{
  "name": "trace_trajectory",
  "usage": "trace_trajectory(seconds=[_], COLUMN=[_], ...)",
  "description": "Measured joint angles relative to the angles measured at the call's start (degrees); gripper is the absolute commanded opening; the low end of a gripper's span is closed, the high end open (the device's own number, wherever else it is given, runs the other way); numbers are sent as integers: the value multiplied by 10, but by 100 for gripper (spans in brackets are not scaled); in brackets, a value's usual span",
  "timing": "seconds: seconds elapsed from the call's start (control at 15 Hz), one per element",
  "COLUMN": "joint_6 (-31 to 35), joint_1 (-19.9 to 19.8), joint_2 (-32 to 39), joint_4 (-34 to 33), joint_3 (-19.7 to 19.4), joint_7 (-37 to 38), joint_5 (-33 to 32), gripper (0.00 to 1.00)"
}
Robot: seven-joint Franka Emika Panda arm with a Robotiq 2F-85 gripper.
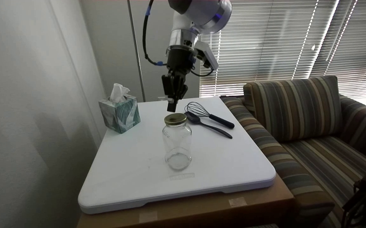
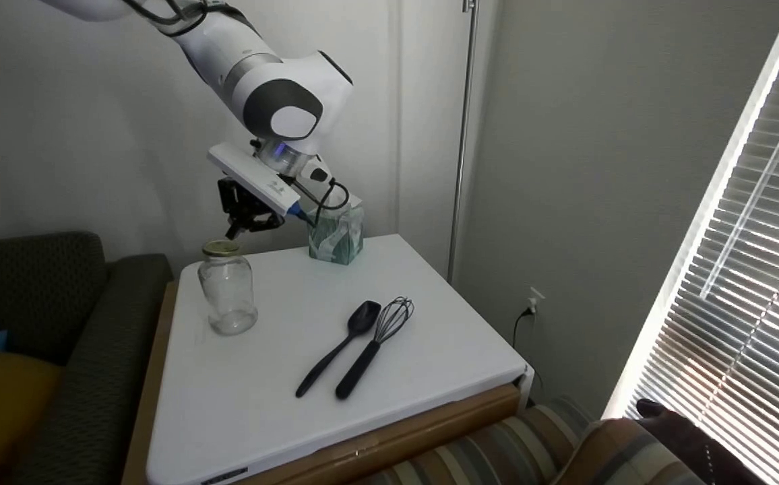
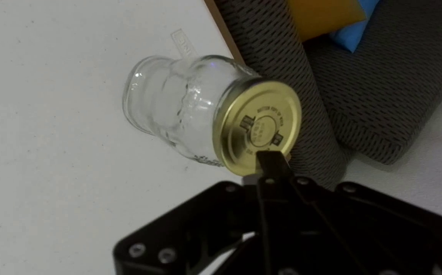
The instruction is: Pick the black spoon then put it back on the table, then pick the bottle top and put it on the bottle
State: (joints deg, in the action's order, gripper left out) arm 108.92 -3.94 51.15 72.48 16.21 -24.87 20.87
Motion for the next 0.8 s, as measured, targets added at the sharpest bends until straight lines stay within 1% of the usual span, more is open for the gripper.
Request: trace_trajectory(seconds=[0.4, 0.47, 0.53, 0.6, 0.8], joint_6=[50, 60, 67, 76, 104], joint_1=[5, 7, 8, 9, 11], joint_2=[-65, -79, -93, -107, -148], joint_4=[54, 66, 77, 88, 124], joint_3=[0, 0, 0, 0, 0], joint_7=[-52, -61, -69, -76, -93], joint_5=[-11, -15, -19, -23, -31], gripper=[0, 7, 28, 33, 56])
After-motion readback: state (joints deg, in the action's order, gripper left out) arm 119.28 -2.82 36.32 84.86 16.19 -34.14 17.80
